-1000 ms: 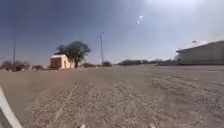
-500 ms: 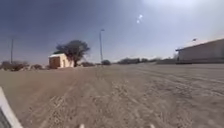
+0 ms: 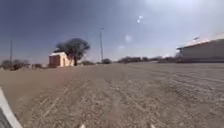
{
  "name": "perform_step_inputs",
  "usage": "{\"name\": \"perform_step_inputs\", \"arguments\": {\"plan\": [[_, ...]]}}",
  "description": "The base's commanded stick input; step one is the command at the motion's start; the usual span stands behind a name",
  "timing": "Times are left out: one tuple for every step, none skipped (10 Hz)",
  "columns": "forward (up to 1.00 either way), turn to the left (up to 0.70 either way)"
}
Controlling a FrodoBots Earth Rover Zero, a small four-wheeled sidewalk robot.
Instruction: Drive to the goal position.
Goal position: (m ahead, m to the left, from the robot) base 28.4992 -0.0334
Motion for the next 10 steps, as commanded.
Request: {"name": "perform_step_inputs", "arguments": {"plan": [[0.70, 0.00], [0.70, 0.00], [0.70, 0.00], [0.70, 0.00], [0.70, 0.00], [0.70, 0.00], [0.70, 0.00], [0.70, 0.00], [0.70, 0.00], [0.70, 0.00]]}}
